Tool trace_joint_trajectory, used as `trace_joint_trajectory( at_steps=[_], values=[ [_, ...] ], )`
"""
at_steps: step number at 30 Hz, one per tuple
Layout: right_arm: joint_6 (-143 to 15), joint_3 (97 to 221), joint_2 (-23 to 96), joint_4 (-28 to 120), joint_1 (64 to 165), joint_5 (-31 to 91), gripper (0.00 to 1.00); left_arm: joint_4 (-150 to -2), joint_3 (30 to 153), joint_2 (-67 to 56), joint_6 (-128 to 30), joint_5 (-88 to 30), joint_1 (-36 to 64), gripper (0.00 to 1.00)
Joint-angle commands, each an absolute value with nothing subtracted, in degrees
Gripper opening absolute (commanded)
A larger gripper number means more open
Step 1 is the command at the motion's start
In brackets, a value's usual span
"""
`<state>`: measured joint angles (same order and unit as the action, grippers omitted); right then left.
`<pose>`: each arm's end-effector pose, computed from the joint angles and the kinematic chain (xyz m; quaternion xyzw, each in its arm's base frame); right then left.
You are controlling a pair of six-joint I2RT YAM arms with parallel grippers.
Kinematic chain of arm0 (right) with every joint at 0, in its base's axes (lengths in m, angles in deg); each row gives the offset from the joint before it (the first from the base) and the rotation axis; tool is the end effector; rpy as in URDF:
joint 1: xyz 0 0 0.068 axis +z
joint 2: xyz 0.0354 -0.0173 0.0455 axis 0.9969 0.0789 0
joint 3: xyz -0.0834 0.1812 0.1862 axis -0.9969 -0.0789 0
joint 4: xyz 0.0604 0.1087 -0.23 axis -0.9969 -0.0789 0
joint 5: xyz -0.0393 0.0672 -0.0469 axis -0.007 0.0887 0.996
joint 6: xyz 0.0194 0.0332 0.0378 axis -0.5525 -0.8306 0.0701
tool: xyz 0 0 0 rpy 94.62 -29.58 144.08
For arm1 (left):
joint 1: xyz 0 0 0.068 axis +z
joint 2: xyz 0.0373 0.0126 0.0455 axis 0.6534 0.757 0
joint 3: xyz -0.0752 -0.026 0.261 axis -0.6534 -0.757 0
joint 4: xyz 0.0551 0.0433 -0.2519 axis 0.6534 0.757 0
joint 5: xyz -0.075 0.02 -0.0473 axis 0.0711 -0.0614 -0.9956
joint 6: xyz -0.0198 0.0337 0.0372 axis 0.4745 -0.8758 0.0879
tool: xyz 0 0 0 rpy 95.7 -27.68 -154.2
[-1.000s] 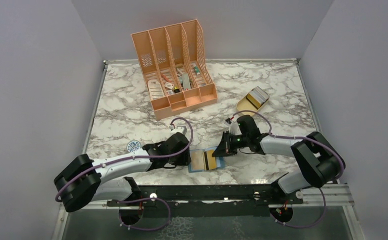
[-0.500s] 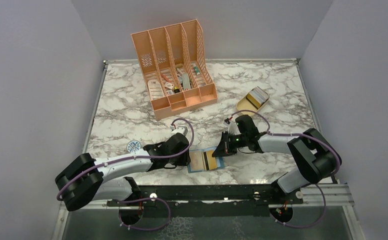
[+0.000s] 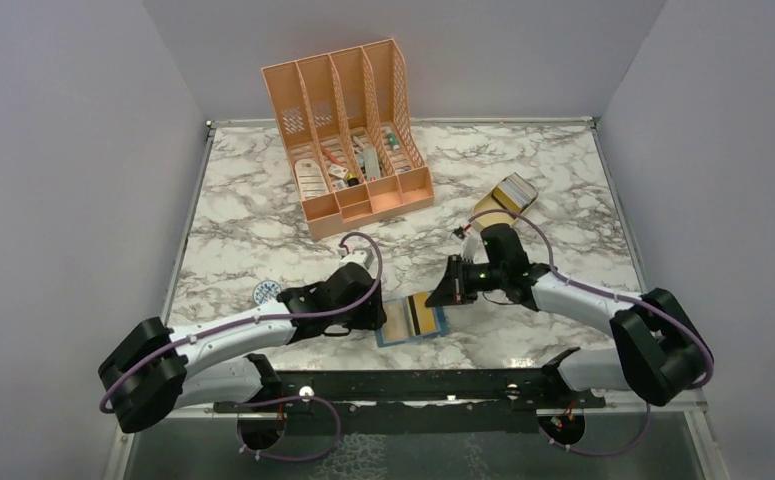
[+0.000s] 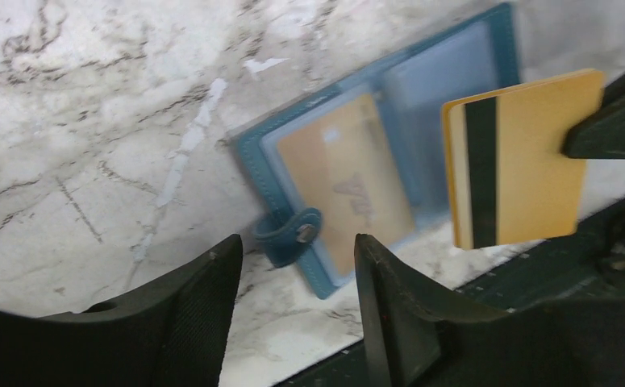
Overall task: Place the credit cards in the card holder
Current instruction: Adjust the credit card.
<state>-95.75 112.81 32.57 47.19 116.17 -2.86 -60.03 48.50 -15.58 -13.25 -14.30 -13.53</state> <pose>0.1943 0.1425 0.1558 -0.0665 0.8798 0.4611 0.0946 0.1277 -0.1711 0.1717 0.0410 0.9390 -0.2280 0.2542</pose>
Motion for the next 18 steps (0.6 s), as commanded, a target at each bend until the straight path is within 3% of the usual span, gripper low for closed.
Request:
trace_joint_trajectory(
  at_steps=[1,6,11,18],
  values=[
    [-96.15,112.42,26.12,48.96,116.50,-8.67,0.01,-61.22,51.56,-23.54,-10.50,-21.04,-13.29,0.57],
    [-103.73,109.20,18.76,59.90,116.49,-15.42,0.01,-72.73,46.74,-33.51,-3.45,-26.66,-13.26,0.56],
    [-110.50,107.24,14.10,67.48,116.45,-18.96,0.01,-86.52,39.10,-41.26,4.65,-28.72,-13.31,0.49],
    [-117.85,104.16,11.63,76.16,116.50,-21.10,0.01,-92.38,37.15,-41.97,6.23,-30.79,-13.26,0.45]
  ],
)
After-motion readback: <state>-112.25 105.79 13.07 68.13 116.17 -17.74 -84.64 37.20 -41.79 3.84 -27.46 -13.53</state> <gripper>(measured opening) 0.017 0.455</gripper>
